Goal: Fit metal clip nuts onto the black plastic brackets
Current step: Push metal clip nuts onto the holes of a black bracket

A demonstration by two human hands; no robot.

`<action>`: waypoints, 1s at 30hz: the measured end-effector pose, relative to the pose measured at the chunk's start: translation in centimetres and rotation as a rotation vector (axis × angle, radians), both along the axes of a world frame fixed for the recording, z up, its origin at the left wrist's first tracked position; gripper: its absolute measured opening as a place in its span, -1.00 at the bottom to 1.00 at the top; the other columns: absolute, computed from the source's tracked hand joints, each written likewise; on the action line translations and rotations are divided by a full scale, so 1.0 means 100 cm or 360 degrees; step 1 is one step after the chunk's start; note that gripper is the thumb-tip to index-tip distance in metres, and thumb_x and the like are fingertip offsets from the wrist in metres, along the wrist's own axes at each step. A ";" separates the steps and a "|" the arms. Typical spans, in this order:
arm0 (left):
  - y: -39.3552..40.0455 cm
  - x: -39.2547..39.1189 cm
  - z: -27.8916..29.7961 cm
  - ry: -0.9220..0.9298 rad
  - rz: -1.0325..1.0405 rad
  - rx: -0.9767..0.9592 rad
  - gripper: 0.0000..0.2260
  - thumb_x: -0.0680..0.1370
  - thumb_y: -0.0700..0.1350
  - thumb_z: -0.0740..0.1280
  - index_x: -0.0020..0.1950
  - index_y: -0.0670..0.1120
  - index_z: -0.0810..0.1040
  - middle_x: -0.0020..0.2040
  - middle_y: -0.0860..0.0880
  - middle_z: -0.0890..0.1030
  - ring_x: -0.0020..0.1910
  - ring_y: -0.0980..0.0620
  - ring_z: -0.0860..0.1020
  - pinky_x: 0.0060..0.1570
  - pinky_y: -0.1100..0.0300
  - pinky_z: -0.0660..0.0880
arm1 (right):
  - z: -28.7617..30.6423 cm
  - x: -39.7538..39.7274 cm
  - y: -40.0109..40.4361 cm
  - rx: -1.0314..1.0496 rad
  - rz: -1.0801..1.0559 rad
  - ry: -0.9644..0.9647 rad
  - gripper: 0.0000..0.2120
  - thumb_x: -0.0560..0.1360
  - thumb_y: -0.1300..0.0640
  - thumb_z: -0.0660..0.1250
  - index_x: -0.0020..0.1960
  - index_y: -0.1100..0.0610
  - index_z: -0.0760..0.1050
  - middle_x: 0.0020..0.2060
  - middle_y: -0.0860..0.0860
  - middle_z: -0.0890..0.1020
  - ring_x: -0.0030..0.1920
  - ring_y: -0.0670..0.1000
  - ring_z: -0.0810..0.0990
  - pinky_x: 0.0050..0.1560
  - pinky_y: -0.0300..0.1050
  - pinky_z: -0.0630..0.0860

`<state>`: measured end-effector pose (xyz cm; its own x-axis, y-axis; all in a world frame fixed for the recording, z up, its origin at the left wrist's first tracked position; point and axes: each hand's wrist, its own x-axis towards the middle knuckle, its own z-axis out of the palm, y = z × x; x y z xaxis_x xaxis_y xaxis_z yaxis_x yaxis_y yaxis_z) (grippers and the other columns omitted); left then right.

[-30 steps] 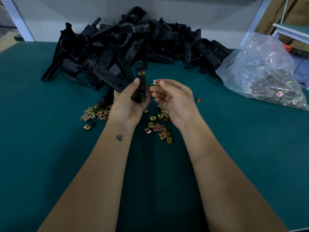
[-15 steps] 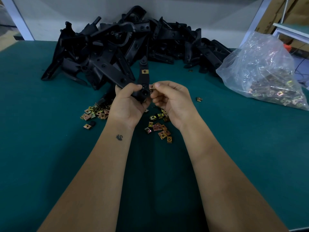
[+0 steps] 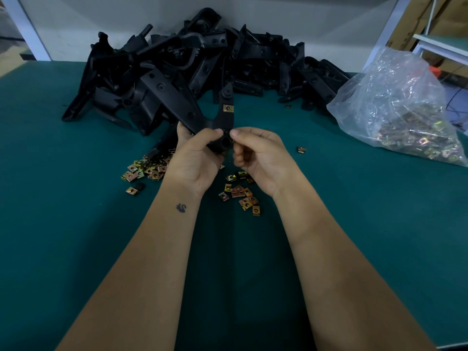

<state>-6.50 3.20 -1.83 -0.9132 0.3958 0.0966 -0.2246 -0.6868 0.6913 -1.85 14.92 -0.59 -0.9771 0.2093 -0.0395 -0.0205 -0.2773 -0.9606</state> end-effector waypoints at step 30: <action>-0.001 -0.003 -0.003 0.0205 -0.0115 -0.0287 -0.56 0.59 -0.31 0.28 0.38 0.08 0.33 0.10 -0.01 0.62 0.06 -0.01 0.58 0.02 0.11 0.54 | 0.002 0.001 0.005 -0.0048 -0.0087 0.0069 -0.78 0.54 0.25 0.36 -0.27 0.11 0.50 -0.57 -0.13 0.30 -0.49 -0.12 0.20 -0.44 -0.28 0.18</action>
